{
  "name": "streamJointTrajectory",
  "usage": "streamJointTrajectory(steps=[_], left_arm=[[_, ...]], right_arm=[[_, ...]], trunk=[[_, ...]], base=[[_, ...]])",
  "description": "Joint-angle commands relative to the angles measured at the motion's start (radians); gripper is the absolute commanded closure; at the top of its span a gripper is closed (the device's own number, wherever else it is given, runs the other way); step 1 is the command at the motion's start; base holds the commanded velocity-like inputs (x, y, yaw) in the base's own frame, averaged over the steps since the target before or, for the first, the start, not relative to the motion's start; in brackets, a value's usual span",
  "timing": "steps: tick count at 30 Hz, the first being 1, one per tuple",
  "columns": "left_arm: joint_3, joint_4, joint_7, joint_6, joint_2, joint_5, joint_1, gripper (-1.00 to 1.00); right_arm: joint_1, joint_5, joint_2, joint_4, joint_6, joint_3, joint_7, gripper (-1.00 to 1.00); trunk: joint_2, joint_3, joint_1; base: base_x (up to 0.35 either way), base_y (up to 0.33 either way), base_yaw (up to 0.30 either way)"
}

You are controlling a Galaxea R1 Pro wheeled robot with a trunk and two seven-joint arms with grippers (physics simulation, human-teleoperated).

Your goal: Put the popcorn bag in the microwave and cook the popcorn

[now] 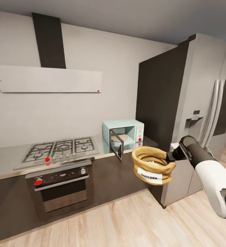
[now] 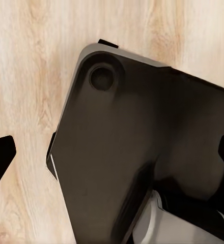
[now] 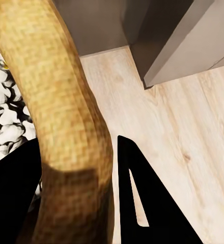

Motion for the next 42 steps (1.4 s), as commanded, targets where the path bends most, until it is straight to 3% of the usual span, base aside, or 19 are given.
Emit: streamJointTrajectory(steps=[1, 17, 42], left_arm=[[-0.001, 0.000, 0.003, -0.004, 0.000, 0.003, 0.000, -1.00], [0.000, 0.000, -0.007, -0.010, 0.001, 0.005, 0.000, -1.00], [0.008, -0.001, -0.007, -0.010, 0.001, 0.006, 0.000, -1.00]], right_arm=[[0.000, 0.009, -0.001, -0.001, 0.002, 0.005, 0.008, 1.00], [0.000, 0.014, -0.001, -0.001, 0.002, 0.005, 0.005, 1.00], [0.000, 0.012, 0.004, 0.002, 0.002, 0.007, 0.005, 1.00]], trunk=[[0.000, 0.000, 0.001], [0.000, -0.019, 0.001], [0.000, -0.056, 0.001]], base=[[0.322, 0.000, 0.000], [0.290, 0.000, -0.086], [0.006, 0.000, -0.094]])
